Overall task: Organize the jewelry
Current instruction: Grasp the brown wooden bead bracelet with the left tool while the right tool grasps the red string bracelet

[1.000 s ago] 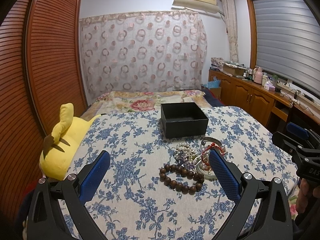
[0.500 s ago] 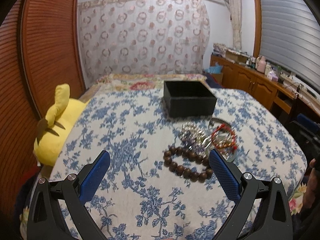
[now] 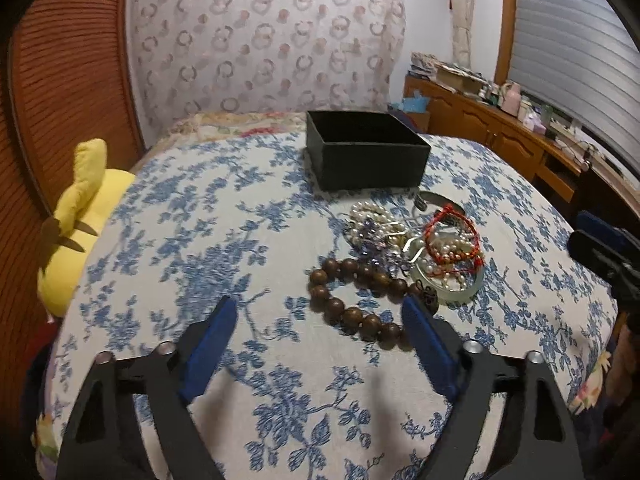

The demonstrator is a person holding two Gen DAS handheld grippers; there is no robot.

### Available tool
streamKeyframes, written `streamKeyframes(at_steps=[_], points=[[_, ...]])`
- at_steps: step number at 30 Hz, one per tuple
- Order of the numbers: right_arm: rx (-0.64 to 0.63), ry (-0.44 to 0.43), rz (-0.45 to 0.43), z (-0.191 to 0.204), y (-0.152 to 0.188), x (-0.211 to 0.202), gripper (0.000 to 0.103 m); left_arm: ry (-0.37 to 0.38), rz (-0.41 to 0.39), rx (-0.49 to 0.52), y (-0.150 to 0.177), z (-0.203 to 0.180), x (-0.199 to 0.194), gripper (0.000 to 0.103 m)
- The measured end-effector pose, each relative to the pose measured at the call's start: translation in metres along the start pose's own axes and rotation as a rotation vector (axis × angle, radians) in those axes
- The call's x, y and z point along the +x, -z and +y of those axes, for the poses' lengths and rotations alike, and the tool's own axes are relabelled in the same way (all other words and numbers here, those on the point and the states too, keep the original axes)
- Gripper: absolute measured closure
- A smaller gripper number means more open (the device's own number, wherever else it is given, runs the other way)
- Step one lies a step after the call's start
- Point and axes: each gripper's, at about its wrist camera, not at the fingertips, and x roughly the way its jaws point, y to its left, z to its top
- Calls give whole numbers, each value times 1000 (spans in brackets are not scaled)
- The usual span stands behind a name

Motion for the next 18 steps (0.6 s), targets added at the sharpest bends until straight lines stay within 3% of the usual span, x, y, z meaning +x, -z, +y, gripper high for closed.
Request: streamKeyframes(at_steps=[5,9,15,18], points=[[-14,-32,55,-1,-1,19,43,32,50,9,-3,-2,19,44],[-37,-41,69,0,-1,28,43,56,82,4,-5,-1,30,59],[-62,-76,96,5,-1,40,44,58,101,-21,-7,6,45,63],[-88,-95,103,7,-4,50,48,22,105,1,-9,3,48,63]])
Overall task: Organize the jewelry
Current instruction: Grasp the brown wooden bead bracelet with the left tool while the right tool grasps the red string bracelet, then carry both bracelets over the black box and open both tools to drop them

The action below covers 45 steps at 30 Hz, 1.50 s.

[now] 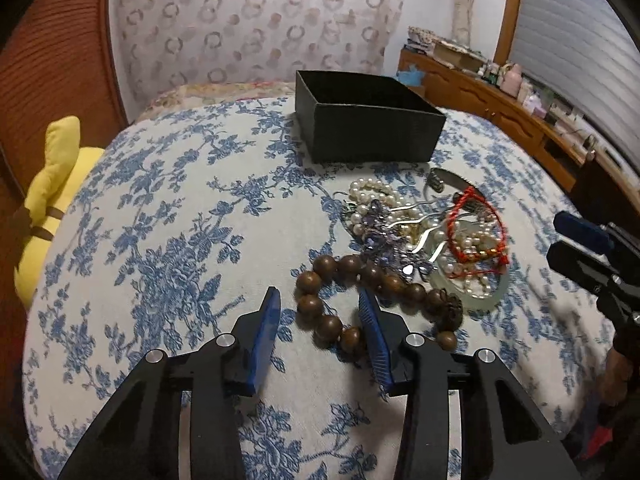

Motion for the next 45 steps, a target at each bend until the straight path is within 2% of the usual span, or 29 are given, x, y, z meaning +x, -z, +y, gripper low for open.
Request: streamKeyframes(at_steps=[7,12,22,26,33,41,45], points=[[-27,-6,55,0,-13,23,56,-36,-3,30,0,-4,2,66],[4,-3,121,-11,-24,45,68,-41,-9,28,2,-3,0,91],[69,-45,183,-26,-26,68,80,12,-16,8,5,-1,-6,91],[76,-73,195,-26,-28,71,99,26,-32,1,5,-1,-10,91],[39,-87,137,-22,-34,52,100,58,-90,6,-3,-6,-30,91],[-15,-79,51,-18,-57,18,100,150,-157,4,-21,-13,-59,91],[-20,-76,12,-24,-65,7,99,171,-189,17,-35,-17,-71,91]])
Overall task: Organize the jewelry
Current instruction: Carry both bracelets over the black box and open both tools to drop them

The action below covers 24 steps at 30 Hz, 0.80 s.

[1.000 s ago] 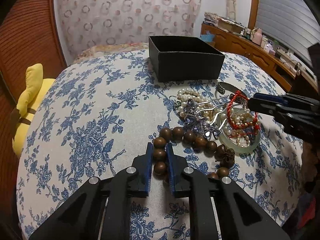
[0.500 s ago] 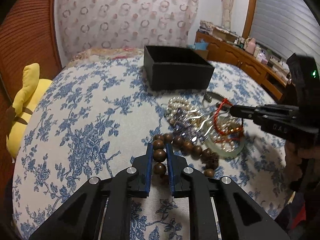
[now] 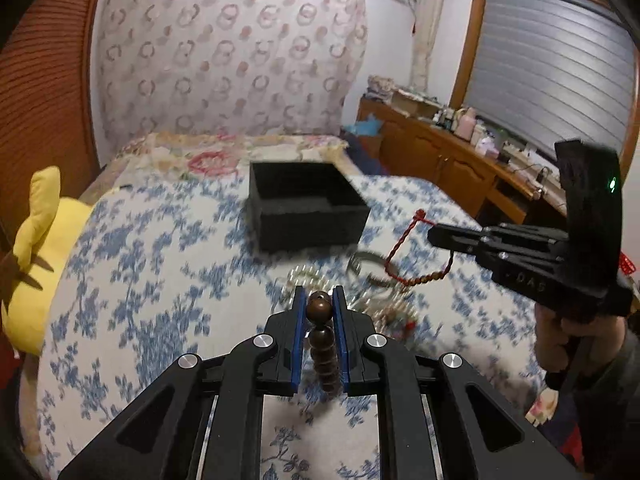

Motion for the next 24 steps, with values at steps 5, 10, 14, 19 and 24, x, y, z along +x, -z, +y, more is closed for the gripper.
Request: streamKeyframes(at_steps=[5,10,14,19,24], points=[[-6,11,-21,-9,-6,-1,100,-9,-43,33,-28,-4,-6,91],[-31,54,-27,-16,-15,7,100,-36,-79,63,-55,-1,1,91],[-30,62,-51,-23,-24,11,100,-54,-80,77,-75,4,14,91],[-26,55,-75,-28,-39,22,99,-60,-83,87,-96,2,24,91],[-14,42,-92,-33,-50,34,99,-70,-90,102,-111,-5,36,91]])
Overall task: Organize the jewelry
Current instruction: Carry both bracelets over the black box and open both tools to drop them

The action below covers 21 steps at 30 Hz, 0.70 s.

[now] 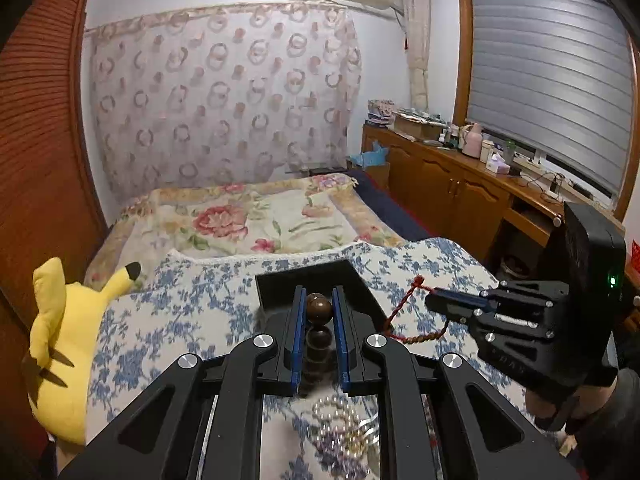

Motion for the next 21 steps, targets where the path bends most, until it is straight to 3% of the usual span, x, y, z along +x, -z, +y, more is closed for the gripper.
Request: streamKeyframes(at_steps=[13,21], points=[[-31,-14,16,-1,-12,48,99,-9,26,-47,-11,15,56,91],[-38,-27,66,-1,-9,74,99,29,45,-59,-17,28,82,91]])
